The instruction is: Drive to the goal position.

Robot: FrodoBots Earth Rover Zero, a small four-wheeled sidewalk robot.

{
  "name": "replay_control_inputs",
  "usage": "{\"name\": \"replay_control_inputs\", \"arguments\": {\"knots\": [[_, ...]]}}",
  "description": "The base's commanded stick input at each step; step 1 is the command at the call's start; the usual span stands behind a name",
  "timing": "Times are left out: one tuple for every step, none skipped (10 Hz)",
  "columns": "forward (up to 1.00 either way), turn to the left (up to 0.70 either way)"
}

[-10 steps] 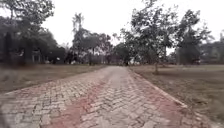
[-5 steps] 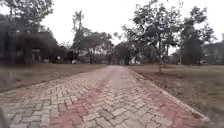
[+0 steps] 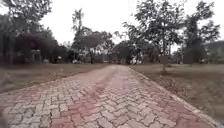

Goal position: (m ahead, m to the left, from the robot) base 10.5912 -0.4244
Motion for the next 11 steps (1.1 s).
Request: {"name": "replay_control_inputs", "arguments": {"knots": [[0.70,0.02],[0.70,0.02],[0.70,0.02],[0.70,0.02],[0.70,0.02],[0.70,0.02],[0.70,0.03],[0.70,0.05],[0.70,0.09],[0.70,0.33],[0.70,0.26]]}}
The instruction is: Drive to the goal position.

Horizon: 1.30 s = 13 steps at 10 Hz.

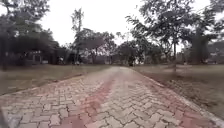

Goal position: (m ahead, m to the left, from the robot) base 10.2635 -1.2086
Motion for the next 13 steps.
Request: {"name": "replay_control_inputs", "arguments": {"knots": [[0.70,0.02],[0.70,0.01],[0.70,0.00],[0.70,0.00],[0.70,0.00],[0.70,0.00],[0.70,0.00],[0.70,0.00],[0.70,0.00],[0.70,0.00],[0.70,0.00],[0.70,0.00],[0.70,0.00]]}}
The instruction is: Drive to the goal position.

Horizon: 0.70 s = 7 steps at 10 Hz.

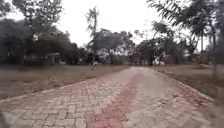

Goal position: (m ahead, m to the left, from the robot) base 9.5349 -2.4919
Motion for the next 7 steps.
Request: {"name": "replay_control_inputs", "arguments": {"knots": [[0.70,-0.18],[0.70,-0.30],[0.70,-0.33],[0.70,-0.33],[0.70,0.00],[0.70,0.00],[0.70,0.00]]}}
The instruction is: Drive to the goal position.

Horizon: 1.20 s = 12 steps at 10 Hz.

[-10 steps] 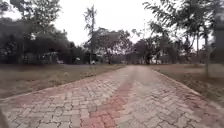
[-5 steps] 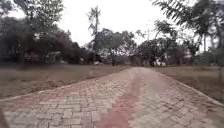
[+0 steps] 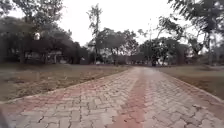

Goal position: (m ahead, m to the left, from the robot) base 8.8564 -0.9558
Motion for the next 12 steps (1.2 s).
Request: {"name": "replay_control_inputs", "arguments": {"knots": [[0.70,0.00],[0.70,0.00],[0.70,0.00],[0.70,0.00],[0.70,0.00],[0.70,0.00],[0.70,0.00],[0.70,0.00],[0.70,0.00],[0.70,0.00],[0.70,0.00],[0.70,0.00]]}}
